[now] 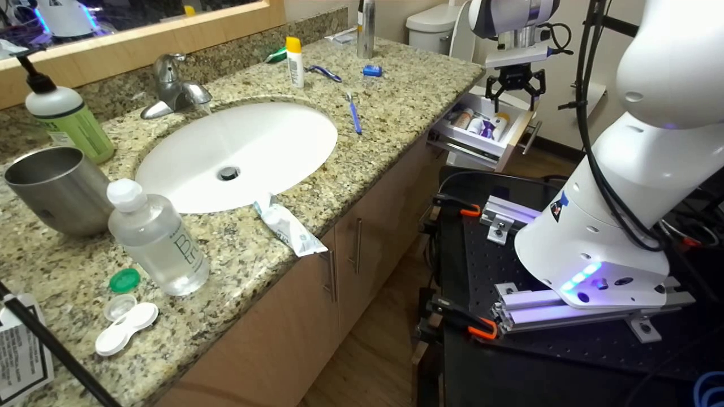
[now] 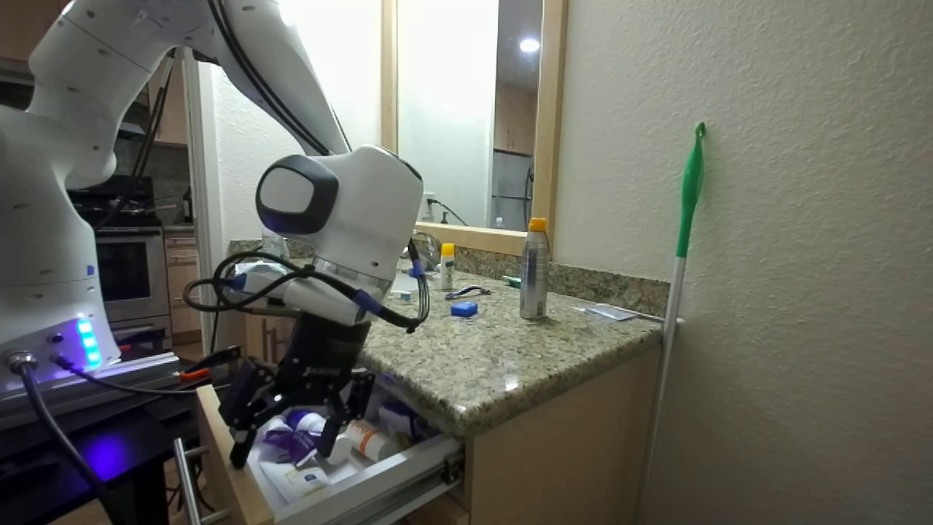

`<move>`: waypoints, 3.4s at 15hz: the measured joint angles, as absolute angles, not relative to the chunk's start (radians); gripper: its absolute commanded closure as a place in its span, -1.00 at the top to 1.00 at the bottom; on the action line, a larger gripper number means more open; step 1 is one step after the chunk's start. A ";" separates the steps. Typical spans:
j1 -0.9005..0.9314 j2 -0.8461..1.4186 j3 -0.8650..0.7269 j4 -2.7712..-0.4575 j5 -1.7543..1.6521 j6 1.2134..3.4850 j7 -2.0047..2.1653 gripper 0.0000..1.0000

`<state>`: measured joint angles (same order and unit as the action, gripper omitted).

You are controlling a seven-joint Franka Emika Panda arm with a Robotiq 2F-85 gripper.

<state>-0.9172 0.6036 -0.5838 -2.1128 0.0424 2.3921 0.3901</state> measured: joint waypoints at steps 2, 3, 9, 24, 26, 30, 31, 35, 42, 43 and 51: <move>-0.916 0.603 -0.584 -2.095 0.049 2.392 0.391 1.00; -0.916 0.599 -0.584 -2.086 0.050 2.392 0.391 1.00; -0.896 0.550 -0.609 -2.070 0.043 2.376 0.392 1.00; -0.887 0.602 -0.580 -2.046 0.076 2.384 0.433 1.00; -0.884 0.613 -0.580 -2.046 0.068 2.384 0.432 1.00; -0.881 0.629 -0.580 -2.046 0.065 2.385 0.432 1.00; -0.881 0.629 -0.580 -2.045 0.065 2.385 0.432 1.00; -0.881 0.643 -0.577 -2.034 0.067 2.378 0.442 1.00; -0.874 0.832 -0.571 -1.905 0.070 2.310 0.528 1.00; -0.871 0.841 -0.571 -1.891 0.070 2.301 0.534 1.00; -0.861 0.844 -0.574 -1.878 0.071 2.291 0.536 -0.06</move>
<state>-0.8610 0.8439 -0.5739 -1.8780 0.0711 2.2910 0.5363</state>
